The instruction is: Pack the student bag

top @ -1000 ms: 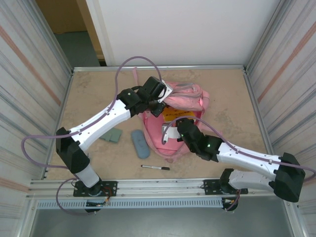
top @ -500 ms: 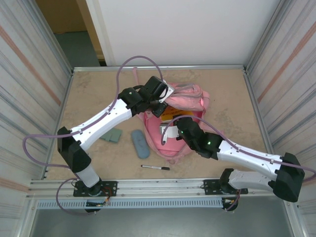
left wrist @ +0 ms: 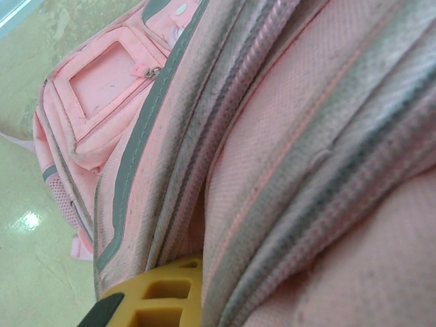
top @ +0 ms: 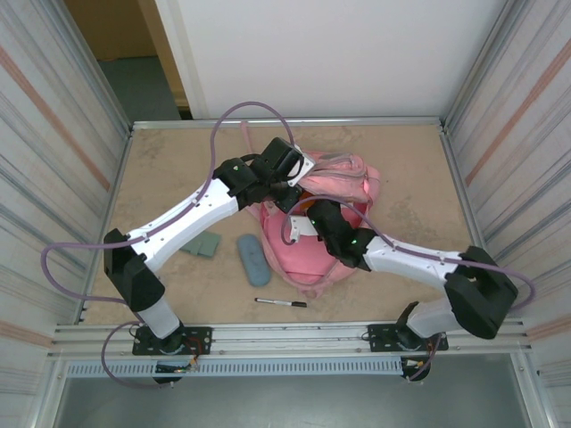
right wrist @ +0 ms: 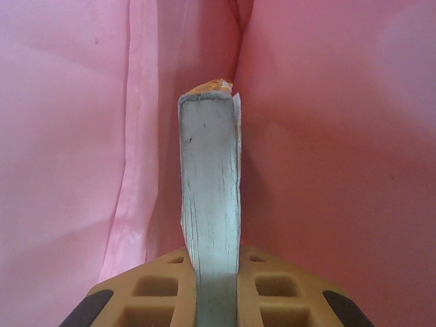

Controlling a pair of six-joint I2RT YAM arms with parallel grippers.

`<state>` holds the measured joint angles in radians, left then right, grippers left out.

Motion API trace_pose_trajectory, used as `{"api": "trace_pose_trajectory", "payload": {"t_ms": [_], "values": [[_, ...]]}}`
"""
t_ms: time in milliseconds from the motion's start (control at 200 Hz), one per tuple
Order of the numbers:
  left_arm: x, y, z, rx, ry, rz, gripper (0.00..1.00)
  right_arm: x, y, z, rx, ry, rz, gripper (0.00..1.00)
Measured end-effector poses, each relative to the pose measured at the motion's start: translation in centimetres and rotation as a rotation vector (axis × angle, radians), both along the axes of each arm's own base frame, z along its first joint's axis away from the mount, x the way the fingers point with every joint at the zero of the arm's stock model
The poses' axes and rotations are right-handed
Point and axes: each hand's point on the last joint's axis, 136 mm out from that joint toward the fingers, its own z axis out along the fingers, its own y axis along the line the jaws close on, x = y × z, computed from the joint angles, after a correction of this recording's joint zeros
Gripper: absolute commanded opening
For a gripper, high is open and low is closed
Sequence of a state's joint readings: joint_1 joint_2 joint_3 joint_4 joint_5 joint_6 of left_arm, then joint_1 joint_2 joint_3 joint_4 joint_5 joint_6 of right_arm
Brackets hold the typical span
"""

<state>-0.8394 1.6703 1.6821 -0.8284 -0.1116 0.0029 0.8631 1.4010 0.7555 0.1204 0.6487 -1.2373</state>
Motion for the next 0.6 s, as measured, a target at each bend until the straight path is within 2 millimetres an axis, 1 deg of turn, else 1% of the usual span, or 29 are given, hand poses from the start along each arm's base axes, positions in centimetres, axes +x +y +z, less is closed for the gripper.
{"api": "trace_pose_trajectory", "payload": {"t_ms": [150, 225, 276, 401, 441, 521, 601], "values": [[-0.1, 0.0, 0.0, -0.003, 0.006, 0.002, 0.0, 1.2, 0.7, -1.1, -0.023, -0.031, -0.014, 0.0], [-0.2, -0.2, 0.2, -0.013, 0.011, -0.004, 0.0, 1.7, 1.2, -2.0, -0.034, -0.031, -0.016, 0.06], [-0.2, -0.2, 0.4, -0.016, 0.01, -0.004, 0.0, 2.1, 1.6, -2.5, -0.041, -0.029, -0.02, 0.12], [-0.1, -0.2, 0.6, -0.02, 0.008, -0.003, 0.0, 3.0, 2.4, -3.6, -0.054, -0.022, -0.03, 0.15], [-0.1, -0.2, 0.6, -0.02, 0.007, -0.002, 0.0, 3.3, 2.6, -4.1, -0.055, -0.017, -0.034, 0.17], [-0.1, -0.2, 0.6, -0.019, 0.008, -0.002, 0.0, 3.6, 2.6, -5.4, -0.054, 0.009, -0.036, 0.27], [-0.2, -0.1, 0.7, -0.018, 0.01, -0.003, 0.0, 3.8, 2.0, -6.8, -0.055, 0.047, -0.037, 0.33]]}}
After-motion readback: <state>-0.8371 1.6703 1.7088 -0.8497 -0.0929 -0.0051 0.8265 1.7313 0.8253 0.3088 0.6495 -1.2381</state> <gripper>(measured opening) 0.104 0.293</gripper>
